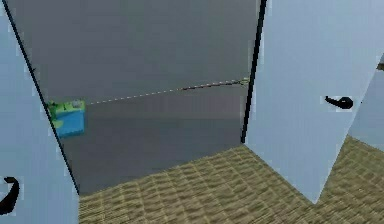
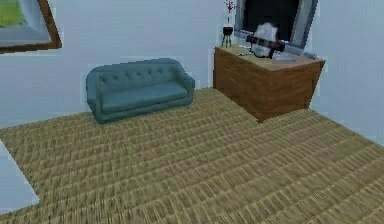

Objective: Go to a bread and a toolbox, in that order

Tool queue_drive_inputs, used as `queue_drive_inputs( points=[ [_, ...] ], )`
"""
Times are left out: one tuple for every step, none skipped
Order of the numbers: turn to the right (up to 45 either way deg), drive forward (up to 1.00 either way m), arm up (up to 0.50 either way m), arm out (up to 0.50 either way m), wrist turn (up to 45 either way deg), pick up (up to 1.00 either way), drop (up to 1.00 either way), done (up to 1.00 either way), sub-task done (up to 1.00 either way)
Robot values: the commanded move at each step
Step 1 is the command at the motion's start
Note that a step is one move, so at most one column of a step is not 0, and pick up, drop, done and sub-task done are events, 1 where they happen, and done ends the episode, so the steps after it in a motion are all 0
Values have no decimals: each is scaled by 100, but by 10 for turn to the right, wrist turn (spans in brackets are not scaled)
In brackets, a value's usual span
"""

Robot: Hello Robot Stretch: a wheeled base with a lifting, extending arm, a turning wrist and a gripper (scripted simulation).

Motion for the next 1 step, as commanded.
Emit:
queue_drive_inputs(
  points=[
    [180,0,0,0,0,0,0,0,0]
  ],
)
